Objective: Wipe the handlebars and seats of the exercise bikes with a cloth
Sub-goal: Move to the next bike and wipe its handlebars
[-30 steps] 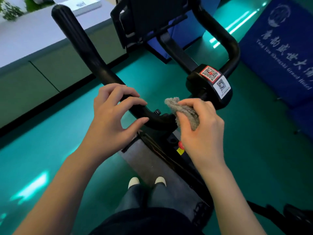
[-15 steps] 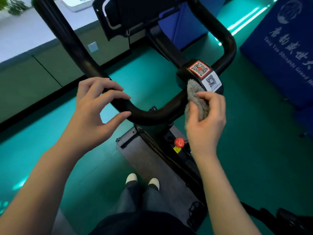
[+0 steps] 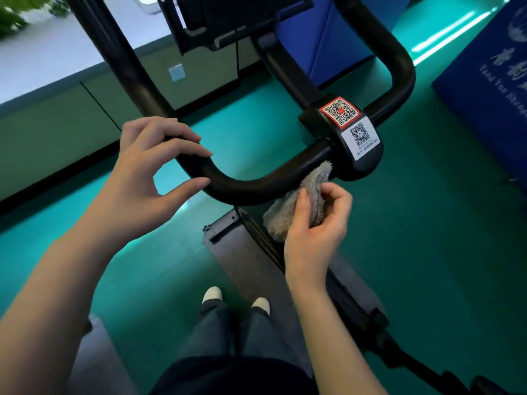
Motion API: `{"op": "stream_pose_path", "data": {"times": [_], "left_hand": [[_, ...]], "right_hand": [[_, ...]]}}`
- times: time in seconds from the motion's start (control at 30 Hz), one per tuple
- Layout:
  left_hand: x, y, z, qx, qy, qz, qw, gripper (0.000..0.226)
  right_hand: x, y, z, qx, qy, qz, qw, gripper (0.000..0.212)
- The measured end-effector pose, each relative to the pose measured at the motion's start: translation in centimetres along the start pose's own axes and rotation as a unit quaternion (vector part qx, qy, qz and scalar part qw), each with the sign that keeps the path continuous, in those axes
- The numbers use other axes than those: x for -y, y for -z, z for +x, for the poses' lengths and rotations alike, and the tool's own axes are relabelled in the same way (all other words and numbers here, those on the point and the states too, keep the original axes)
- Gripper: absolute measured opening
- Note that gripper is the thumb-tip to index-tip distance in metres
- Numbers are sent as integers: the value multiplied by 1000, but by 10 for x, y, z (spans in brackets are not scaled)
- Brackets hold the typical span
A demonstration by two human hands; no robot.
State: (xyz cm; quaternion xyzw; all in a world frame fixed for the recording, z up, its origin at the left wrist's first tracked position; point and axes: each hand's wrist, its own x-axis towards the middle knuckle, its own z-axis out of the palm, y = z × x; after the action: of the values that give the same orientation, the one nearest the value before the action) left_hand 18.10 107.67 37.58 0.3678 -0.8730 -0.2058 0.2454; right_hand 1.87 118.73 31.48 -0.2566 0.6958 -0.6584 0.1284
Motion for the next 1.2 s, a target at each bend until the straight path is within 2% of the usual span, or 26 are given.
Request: {"op": "stream_pose_path", "data": {"times": [0.1, 0.47, 0.67, 0.87, 1.0, 1.07, 1.2], "left_hand": [[2, 0, 0, 1, -8, 1, 1000, 31], [15, 5, 6, 19, -52, 7, 998, 29], [26, 11, 9, 37, -81, -13, 996, 23], [39, 19, 16, 56, -129, -15, 990, 31], [47, 22, 21, 66, -169, 3, 983, 43], [52, 23, 23, 71, -186, 25, 980, 50], [61, 26, 25, 66, -195, 36, 978, 55]], "right_hand": [[1, -1, -23, 20, -12, 20, 1000, 24], [11, -39, -52, -111, -30, 12, 993, 22], [20, -65, -78, -144, -16, -6, 989, 24], [30, -82, -94, -152, 0, -13, 988, 27], [36, -62, -75, -246, 25, -56, 967, 23], [40, -60, -67, -236, 35, -111, 965, 14], [53, -74, -68, -201, 64, -184, 960, 15]]}}
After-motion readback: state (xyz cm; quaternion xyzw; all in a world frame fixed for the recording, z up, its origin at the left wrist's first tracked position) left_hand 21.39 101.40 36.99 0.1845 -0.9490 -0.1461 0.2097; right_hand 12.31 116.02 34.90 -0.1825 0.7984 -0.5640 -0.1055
